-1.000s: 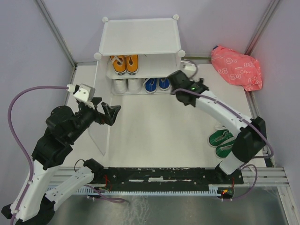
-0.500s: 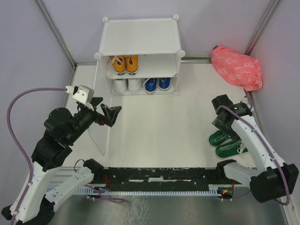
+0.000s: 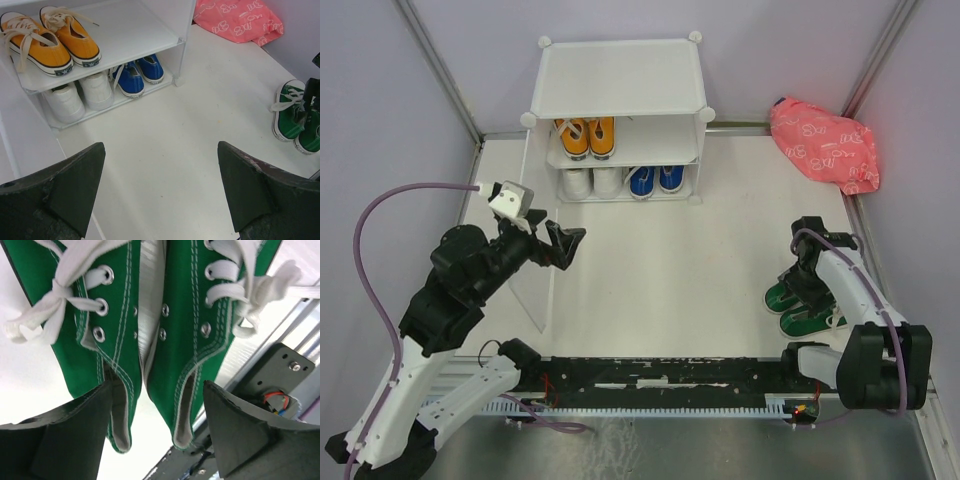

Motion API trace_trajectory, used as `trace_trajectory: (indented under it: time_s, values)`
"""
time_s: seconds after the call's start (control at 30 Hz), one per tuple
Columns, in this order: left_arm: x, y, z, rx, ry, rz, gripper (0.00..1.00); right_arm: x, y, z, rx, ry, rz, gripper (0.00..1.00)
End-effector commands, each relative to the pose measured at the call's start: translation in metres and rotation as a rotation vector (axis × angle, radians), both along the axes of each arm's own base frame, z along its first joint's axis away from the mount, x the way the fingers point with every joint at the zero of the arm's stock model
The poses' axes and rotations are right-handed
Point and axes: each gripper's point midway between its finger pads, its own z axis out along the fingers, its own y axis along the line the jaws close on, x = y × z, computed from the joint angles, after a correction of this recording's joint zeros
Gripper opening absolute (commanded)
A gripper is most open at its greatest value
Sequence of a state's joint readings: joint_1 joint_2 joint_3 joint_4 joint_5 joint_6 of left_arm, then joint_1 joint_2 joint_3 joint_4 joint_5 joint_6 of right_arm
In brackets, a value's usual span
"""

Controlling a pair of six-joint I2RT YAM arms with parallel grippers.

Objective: Place and organize the shoes in the shoe cabinet

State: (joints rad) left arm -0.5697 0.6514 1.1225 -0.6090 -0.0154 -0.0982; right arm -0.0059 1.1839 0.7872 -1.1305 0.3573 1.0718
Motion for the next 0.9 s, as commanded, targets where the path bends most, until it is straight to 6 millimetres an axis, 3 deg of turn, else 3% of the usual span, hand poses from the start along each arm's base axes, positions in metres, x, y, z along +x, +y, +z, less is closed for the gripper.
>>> trace_trajectory:
  time_s: [0.0, 0.17, 0.3, 0.4, 0.5, 0.7, 0.87]
  values:
    - [0.007, -0.009, 0.006, -0.03, -0.014, -0.019, 0.99, 0.024, -0.005, -0.014, -0.009, -0.068, 0.023, 0.76]
    - [0.01, -0.012, -0.001, -0.023, 0.003, -0.019, 0.99, 0.032, -0.007, -0.024, -0.019, -0.105, 0.077, 0.44]
    - [0.01, -0.012, -0.002, -0.024, 0.007, -0.02, 0.99, 0.046, 0.007, -0.028, 0.046, -0.222, 0.148, 0.03]
    - [0.01, -0.011, 0.0, -0.028, 0.004, -0.016, 0.99, 0.059, 0.031, -0.025, 0.105, -0.3, 0.24, 0.02]
    - [0.009, -0.009, 0.003, -0.028, -0.002, -0.011, 0.99, 0.079, 0.071, -0.005, 0.117, -0.376, 0.407, 0.02]
    - [0.008, -0.006, 0.011, -0.026, -0.017, 0.0, 0.99, 0.109, 0.179, 0.039, 0.105, -0.476, 0.801, 0.02]
    - [0.007, -0.004, 0.016, -0.027, -0.025, 0.003, 0.99, 0.118, 0.261, 0.05, 0.035, -0.454, 1.136, 0.02]
